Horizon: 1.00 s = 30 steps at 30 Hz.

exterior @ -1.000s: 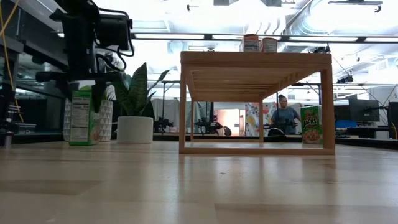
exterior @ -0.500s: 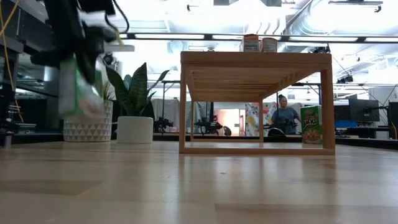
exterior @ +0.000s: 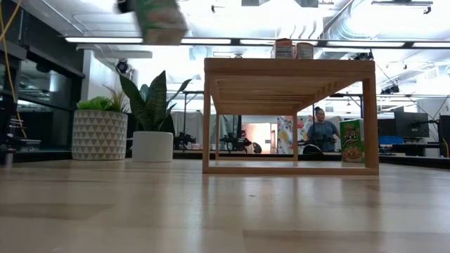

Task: Stack cereal on shelf
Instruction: Put the left green cereal box on the shelf

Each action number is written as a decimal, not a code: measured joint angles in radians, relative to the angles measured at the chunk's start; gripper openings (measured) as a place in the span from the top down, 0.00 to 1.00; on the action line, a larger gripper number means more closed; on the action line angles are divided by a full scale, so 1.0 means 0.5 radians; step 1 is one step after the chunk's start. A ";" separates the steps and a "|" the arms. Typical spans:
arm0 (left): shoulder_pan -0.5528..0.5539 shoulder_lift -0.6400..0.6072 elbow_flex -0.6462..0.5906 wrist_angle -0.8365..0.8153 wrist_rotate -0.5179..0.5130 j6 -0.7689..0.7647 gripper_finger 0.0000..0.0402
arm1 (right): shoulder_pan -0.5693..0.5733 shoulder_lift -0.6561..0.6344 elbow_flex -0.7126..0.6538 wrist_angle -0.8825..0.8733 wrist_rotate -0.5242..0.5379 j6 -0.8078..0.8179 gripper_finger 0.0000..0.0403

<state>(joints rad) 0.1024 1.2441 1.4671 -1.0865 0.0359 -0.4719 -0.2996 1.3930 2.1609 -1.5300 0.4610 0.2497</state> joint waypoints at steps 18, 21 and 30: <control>0.004 1.265 1.227 0.289 -0.006 1.476 0.66 | 0.000 0.000 0.000 0.018 -0.001 0.082 1.00; -0.004 1.330 1.230 0.415 0.060 1.490 0.66 | 0.000 0.000 0.000 0.018 -0.001 0.082 1.00; -0.016 1.438 1.229 0.677 0.067 1.526 0.66 | 0.000 0.001 0.000 0.050 -0.001 0.083 1.00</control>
<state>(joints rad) 0.0944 1.9630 2.0818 -0.7481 0.0692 0.2913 -0.2995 1.3933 2.1609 -1.5051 0.4606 0.2911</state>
